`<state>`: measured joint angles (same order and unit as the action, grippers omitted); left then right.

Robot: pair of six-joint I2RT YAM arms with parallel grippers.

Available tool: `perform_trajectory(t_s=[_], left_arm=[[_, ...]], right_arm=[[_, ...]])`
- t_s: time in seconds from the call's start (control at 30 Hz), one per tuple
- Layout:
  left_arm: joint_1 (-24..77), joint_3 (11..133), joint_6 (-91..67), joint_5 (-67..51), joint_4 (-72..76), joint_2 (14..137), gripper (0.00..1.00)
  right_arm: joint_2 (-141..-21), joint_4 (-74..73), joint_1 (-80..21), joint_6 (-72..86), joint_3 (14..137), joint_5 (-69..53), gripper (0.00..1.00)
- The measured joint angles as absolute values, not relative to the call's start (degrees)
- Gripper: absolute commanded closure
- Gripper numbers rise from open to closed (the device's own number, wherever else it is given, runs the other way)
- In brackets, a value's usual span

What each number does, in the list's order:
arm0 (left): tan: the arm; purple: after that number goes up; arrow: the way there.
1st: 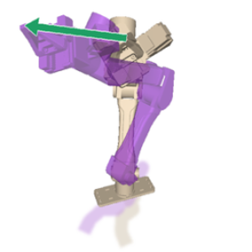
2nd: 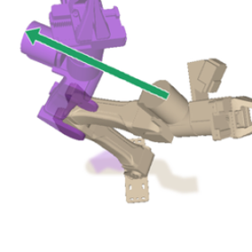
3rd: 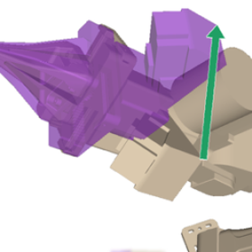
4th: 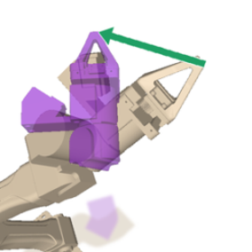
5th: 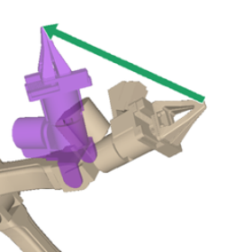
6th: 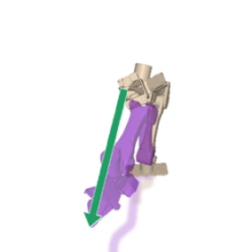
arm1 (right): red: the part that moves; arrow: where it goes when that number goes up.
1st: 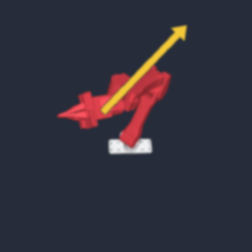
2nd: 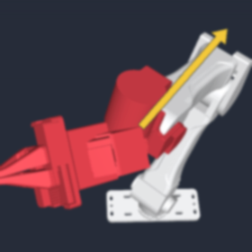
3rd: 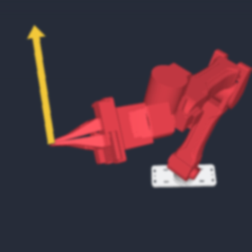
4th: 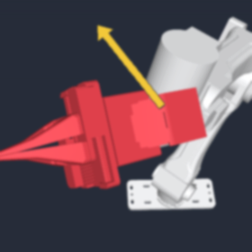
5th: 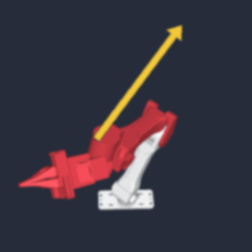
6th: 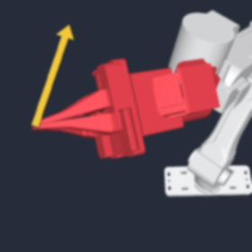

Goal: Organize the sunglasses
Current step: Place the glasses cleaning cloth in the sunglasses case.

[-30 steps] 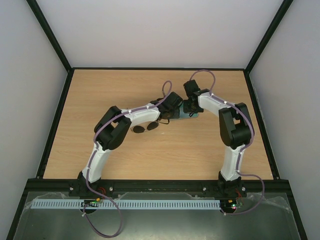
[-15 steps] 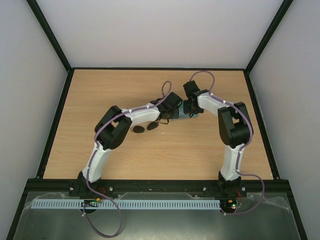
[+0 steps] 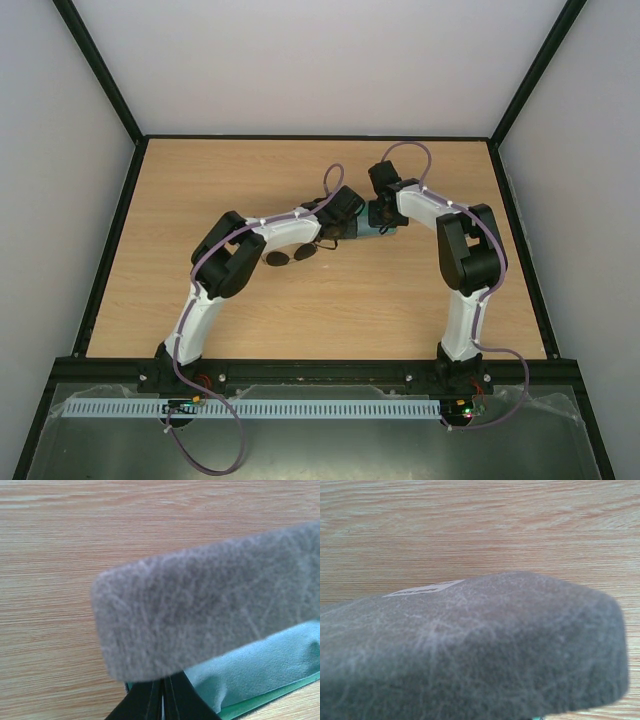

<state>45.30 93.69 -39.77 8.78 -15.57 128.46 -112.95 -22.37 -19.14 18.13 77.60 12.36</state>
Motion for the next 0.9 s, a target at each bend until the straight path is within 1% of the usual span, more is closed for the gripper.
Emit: perform_trajectory(t_s=[0.27, 0.37, 0.43, 0.5, 0.67, 0.8, 0.9], left_arm=[[45.3, 93.7, -39.8, 9.1, -15.6, 128.5, 0.97], [45.3, 93.7, -39.8, 9.1, -15.6, 128.5, 0.94], [45.3, 93.7, -39.8, 9.1, -15.6, 128.5, 0.93], [45.3, 93.7, -39.7, 9.1, -15.6, 128.5, 0.93], [45.3, 93.7, -39.8, 9.2, -15.6, 128.5, 0.92], [45.3, 93.7, -39.8, 9.2, -15.6, 128.5, 0.92], [45.3, 93.7, -39.8, 9.3, -15.6, 128.5, 0.89]], right_arm=[[-112.9, -22.3, -19.1, 18.3, 77.6, 12.3, 0.97], [-112.9, -22.3, -19.1, 18.4, 77.6, 12.3, 0.95], [-113.0, -22.3, -19.1, 18.5, 77.6, 12.3, 0.89], [-113.0, -22.3, -19.1, 18.5, 77.6, 12.4, 0.86], [-113.0, -22.3, -19.1, 18.5, 77.6, 12.9, 0.84], [-113.0, -22.3, -19.1, 18.5, 77.6, 13.6, 0.80], [-113.0, -22.4, -19.1, 18.6, 77.6, 14.1, 0.79]])
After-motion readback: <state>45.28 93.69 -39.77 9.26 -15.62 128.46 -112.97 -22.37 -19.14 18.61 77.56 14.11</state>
